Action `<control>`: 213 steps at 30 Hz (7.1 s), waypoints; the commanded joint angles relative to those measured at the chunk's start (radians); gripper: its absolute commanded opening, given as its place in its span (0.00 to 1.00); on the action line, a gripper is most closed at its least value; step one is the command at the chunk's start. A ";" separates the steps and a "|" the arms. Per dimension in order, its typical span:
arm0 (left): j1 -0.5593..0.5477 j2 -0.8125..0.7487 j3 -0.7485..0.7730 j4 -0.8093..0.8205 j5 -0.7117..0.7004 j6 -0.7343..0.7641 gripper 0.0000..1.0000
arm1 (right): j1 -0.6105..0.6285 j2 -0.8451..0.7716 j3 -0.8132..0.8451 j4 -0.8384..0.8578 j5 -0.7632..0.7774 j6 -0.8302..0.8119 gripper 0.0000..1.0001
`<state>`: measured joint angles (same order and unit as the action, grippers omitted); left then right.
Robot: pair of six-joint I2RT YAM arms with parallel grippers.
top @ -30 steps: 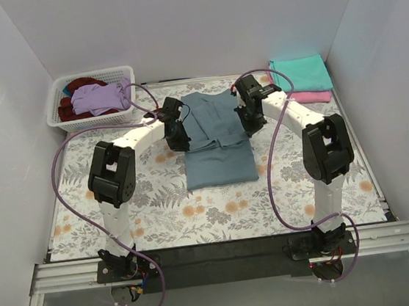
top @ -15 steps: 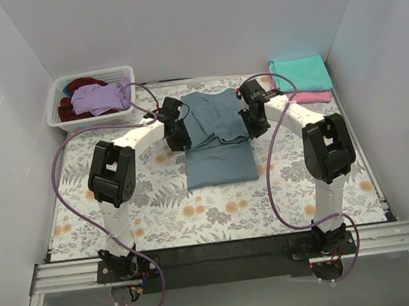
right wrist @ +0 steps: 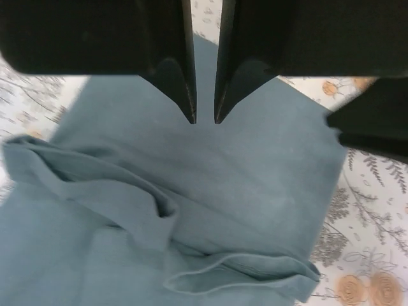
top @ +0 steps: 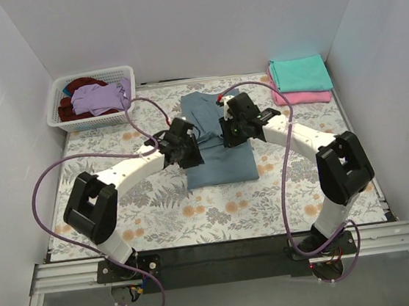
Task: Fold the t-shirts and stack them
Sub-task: Fold the tshirt
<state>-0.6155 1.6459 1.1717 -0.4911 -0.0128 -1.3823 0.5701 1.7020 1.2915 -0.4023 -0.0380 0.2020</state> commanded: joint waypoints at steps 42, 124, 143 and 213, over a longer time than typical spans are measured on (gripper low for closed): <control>0.046 -0.193 -0.506 0.442 0.174 -0.230 0.15 | -0.303 -0.062 -0.872 1.180 -0.833 0.519 0.39; 0.142 -0.595 -0.502 0.082 -0.113 -0.129 0.31 | 0.077 -0.163 -0.586 0.646 -0.374 0.395 0.38; -0.105 -0.291 -0.313 -0.063 -0.285 -0.132 0.67 | 0.091 -0.308 -0.506 0.019 0.197 0.198 0.56; -0.174 0.130 -0.170 -0.288 -0.176 -0.198 0.29 | 0.134 -0.097 -0.477 -0.078 0.185 0.198 0.01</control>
<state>-0.7700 1.7138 1.0359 -0.7208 -0.2195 -1.5772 0.7025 1.5673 0.8658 -0.4397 0.1287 0.4156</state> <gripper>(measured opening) 0.317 0.042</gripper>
